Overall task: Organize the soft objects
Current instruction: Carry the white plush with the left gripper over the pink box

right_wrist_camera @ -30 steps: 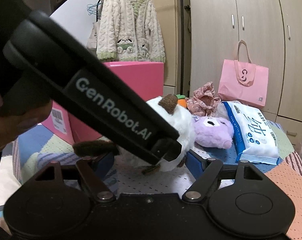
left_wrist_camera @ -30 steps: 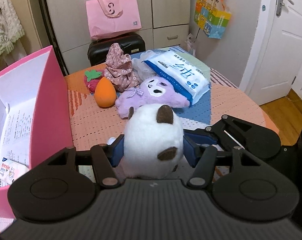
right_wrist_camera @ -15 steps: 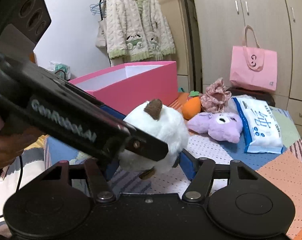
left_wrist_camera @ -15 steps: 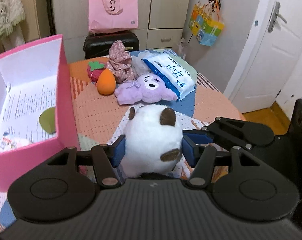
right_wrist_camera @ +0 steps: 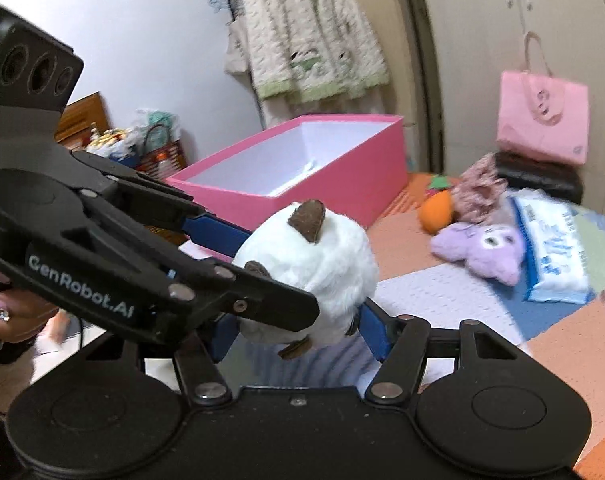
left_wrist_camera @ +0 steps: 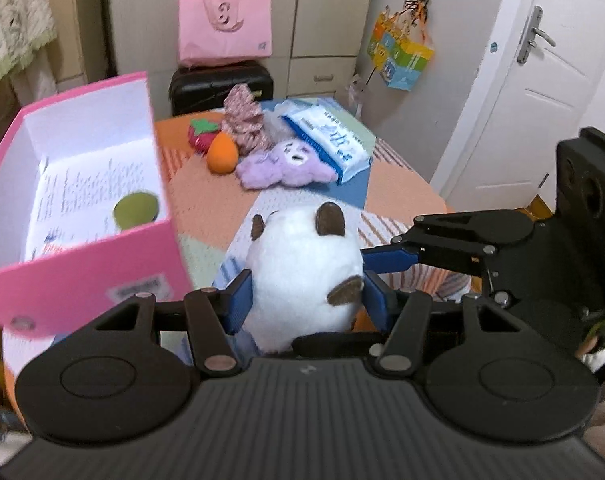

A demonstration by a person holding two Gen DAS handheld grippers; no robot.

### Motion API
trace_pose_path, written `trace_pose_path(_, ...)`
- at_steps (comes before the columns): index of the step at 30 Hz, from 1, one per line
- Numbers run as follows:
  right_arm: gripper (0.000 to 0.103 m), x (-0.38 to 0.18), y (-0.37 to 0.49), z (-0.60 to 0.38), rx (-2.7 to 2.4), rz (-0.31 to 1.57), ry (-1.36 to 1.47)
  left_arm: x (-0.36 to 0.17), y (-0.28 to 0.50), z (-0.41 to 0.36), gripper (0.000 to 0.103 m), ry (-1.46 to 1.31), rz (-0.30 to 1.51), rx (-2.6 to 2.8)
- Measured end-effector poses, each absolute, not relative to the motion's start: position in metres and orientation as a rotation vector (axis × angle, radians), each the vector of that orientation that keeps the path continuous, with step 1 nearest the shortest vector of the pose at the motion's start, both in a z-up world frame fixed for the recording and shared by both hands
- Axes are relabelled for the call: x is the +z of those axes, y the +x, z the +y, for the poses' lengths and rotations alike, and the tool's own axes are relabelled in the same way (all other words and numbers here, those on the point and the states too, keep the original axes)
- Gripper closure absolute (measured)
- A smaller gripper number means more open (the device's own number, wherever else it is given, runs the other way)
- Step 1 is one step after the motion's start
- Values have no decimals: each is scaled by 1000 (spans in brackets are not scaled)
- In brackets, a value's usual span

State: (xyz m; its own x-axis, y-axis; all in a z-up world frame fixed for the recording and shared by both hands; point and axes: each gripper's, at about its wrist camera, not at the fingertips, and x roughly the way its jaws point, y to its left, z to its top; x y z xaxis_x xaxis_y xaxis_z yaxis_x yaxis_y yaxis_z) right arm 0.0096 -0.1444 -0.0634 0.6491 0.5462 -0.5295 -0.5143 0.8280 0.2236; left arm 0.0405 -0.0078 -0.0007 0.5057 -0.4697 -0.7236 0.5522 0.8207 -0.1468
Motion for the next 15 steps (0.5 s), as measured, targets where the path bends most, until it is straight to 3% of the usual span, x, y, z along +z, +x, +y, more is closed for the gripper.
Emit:
trace_pose_path(5,35,-51,11,-130,690,699,85,9,30,16,47,57,885,-581)
trace_pose_path(15,35,-25,15,-88,820,694,66,34,4,66,47,-52,775,-463)
